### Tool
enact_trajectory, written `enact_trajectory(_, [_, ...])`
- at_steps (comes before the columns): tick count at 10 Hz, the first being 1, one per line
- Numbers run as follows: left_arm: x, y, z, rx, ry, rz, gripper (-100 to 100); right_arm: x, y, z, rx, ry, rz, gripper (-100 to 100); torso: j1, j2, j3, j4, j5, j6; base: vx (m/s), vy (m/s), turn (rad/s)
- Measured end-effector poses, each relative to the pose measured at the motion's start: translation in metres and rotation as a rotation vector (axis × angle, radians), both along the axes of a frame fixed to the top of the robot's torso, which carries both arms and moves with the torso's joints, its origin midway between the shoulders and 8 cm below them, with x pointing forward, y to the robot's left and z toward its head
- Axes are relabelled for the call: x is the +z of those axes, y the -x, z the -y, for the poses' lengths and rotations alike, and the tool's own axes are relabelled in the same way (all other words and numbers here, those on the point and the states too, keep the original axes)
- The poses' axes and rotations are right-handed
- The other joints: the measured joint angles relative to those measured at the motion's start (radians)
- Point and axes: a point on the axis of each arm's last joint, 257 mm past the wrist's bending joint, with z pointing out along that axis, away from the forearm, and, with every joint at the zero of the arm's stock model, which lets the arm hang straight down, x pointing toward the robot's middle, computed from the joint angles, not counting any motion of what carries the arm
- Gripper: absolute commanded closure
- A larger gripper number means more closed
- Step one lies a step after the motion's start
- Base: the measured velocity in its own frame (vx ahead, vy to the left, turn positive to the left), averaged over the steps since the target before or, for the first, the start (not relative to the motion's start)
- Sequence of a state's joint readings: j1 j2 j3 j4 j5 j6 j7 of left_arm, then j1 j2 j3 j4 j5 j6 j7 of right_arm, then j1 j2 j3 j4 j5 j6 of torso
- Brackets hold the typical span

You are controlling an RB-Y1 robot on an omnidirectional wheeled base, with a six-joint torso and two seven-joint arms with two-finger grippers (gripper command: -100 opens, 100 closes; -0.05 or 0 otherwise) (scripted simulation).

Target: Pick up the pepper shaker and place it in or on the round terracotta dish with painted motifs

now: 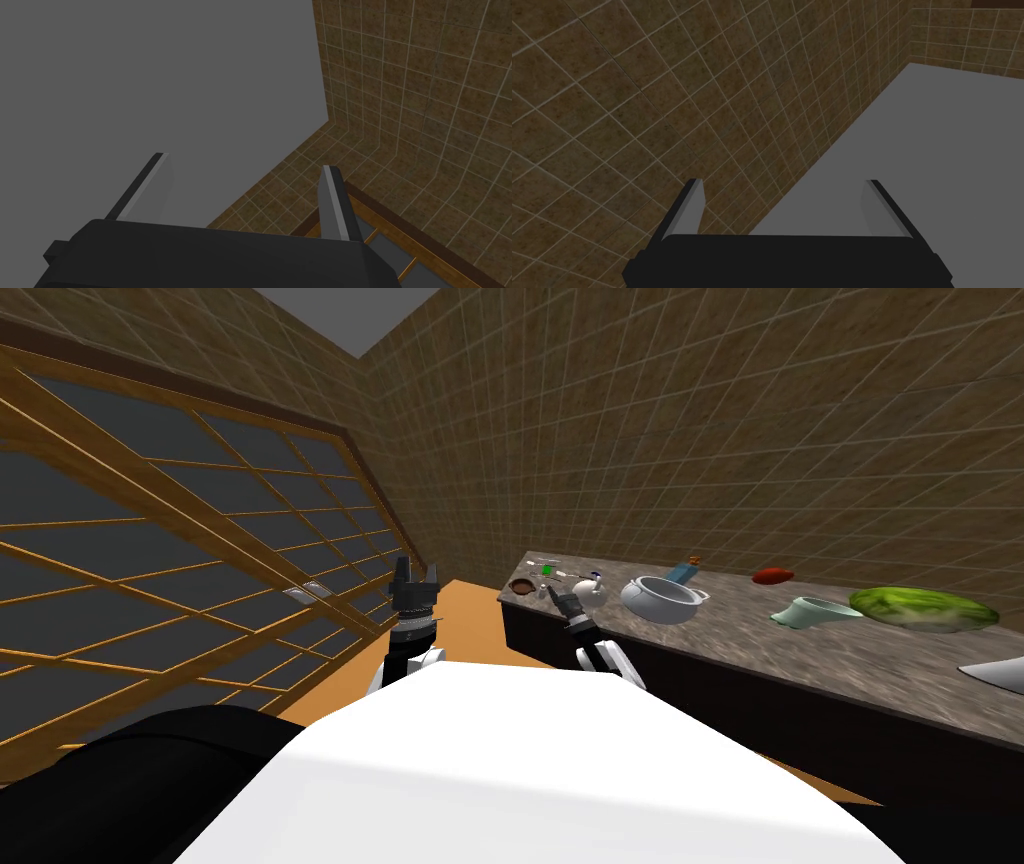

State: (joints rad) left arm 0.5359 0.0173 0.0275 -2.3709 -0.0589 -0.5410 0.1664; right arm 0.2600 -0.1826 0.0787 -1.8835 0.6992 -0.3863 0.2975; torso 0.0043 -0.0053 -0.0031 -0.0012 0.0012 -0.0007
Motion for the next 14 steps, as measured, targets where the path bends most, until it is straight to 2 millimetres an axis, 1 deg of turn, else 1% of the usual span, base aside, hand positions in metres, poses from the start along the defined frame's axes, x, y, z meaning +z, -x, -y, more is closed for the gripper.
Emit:
enact_trajectory(5, [0.0, 0.0, 0.0, 0.0, 0.0, 0.0, 0, -0.027, -0.019, 0.006, -0.06, 0.149, -0.032, -100, 0.0, 0.0, 0.0, 0.0, 0.0, 0.0, 0.033, 0.079, -0.097])
enact_trajectory(7, [0.0, 0.0, 0.0, 0.0, 0.0, 0.0, 0, -0.037, -0.023, 0.01, -0.083, 0.202, -0.045, -100, 0.001, 0.0, 0.0, 0.0, 0.0, 0.0, 0.037, 0.107, -0.178])
enact_trajectory(8, [0.0, 0.0, 0.0, 0.0, 0.0, 0.0, 0, -0.047, -0.027, 0.012, -0.105, 0.233, -0.059, -100, 0.002, 0.0, 0.0, 0.0, 0.0, 0.0, 0.039, 0.105, -0.053])
enact_trajectory(10, [0.0, 0.0, 0.0, 0.0, 0.0, 0.0, 0, -0.053, -0.036, 0.019, -0.129, 0.293, -0.07, -100, 0.001, -0.001, -0.001, 0.0, 0.0, 0.0, 0.05, 0.11, -0.131])
enact_trajectory(14, [0.0, 0.0, 0.0, 0.0, 0.0, 0.0, 0, -0.079, -0.051, 0.033, -0.198, 0.395, -0.114, -100, 0.001, -0.001, -0.001, 0.0, 0.0, 0.0, 0.039, 0.094, -0.091])
